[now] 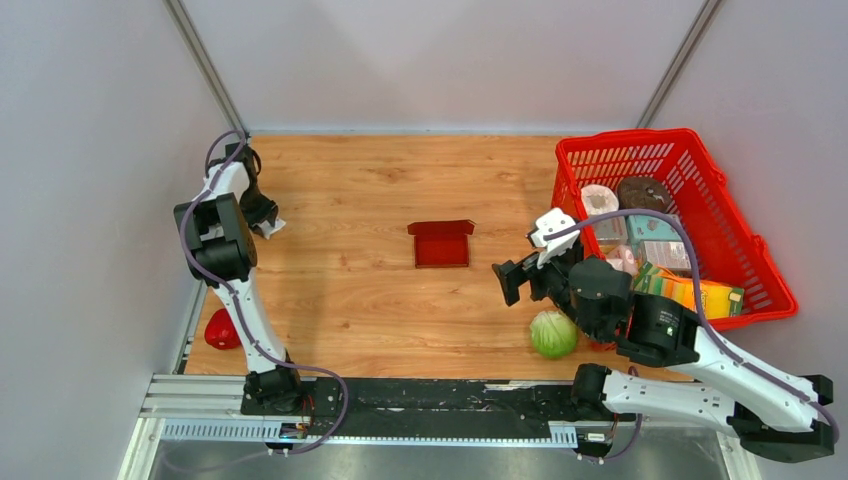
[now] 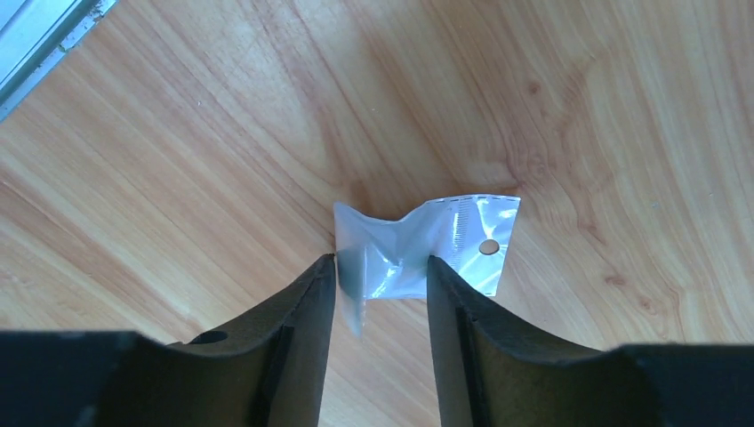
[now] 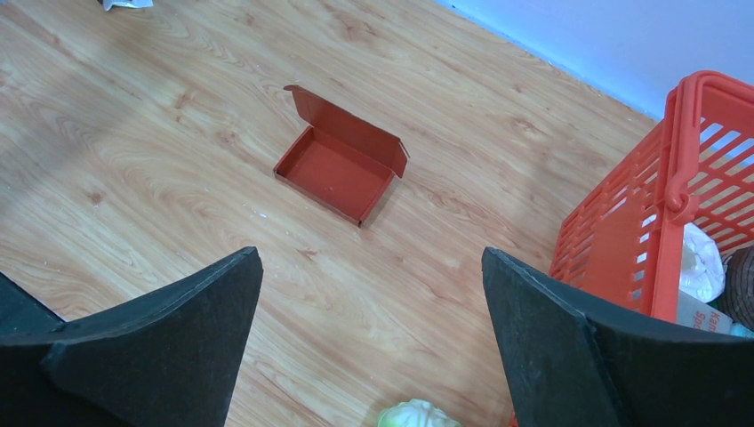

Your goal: Fold the paper box

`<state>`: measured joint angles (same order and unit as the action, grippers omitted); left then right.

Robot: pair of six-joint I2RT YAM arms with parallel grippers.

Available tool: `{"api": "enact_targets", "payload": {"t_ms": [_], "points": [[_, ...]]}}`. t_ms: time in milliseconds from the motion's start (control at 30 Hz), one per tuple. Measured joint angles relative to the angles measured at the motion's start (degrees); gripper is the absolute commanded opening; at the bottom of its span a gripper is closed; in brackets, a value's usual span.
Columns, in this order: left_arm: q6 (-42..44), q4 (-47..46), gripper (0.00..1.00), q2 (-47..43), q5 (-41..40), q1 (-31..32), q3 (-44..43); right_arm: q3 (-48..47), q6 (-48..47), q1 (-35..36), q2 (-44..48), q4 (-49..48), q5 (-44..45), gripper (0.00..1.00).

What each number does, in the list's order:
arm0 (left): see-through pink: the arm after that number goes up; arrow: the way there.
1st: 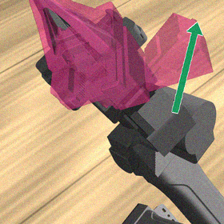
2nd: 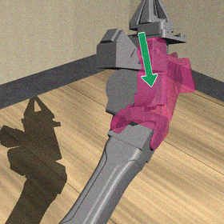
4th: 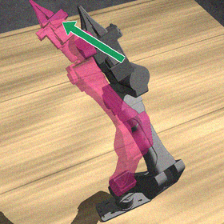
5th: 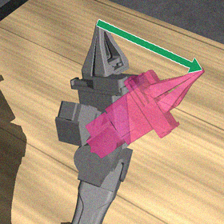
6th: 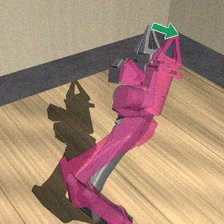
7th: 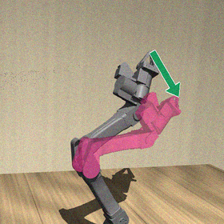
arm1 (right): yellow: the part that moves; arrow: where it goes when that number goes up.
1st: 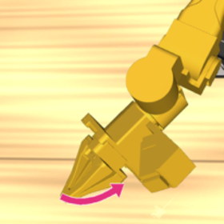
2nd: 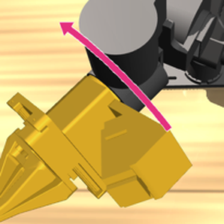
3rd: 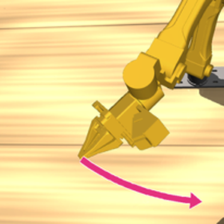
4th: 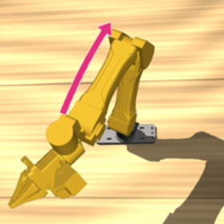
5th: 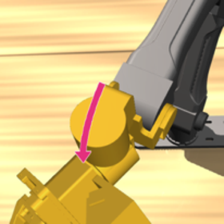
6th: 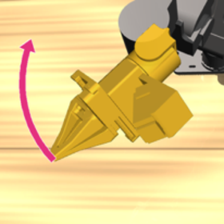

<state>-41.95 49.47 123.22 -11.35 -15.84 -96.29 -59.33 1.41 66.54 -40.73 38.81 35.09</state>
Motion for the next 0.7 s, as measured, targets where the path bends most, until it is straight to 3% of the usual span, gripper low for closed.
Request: {"api": "enact_targets", "payload": {"t_ms": [133,200,300,467,700], "points": [[-0.39,0.31,0.29,0.0,-0.15,0.0,-0.13,-0.04,0.02,0.0,0.28,0.33,0.28,1.0],[-0.5,0.96,0.14,0.0,-0.2,0.0,-0.61,-0.31,0.02,0.0,0.46,0.87,0.59,1.0],[-0.24,1.01,0.04,-0.04,-0.5,0.0,-0.63,-0.74,0.07,0.0,1.03,1.7,1.14,1.0],[1.73,-0.74,0.0,-7.26,-0.15,0.04,6.32,-1.22,0.24,0.0,2.23,1.84,1.53,1.0],[6.78,-4.07,0.0,-33.05,5.18,3.61,23.02,-1.38,0.5,-0.11,1.81,1.81,1.44,1.0]]}}
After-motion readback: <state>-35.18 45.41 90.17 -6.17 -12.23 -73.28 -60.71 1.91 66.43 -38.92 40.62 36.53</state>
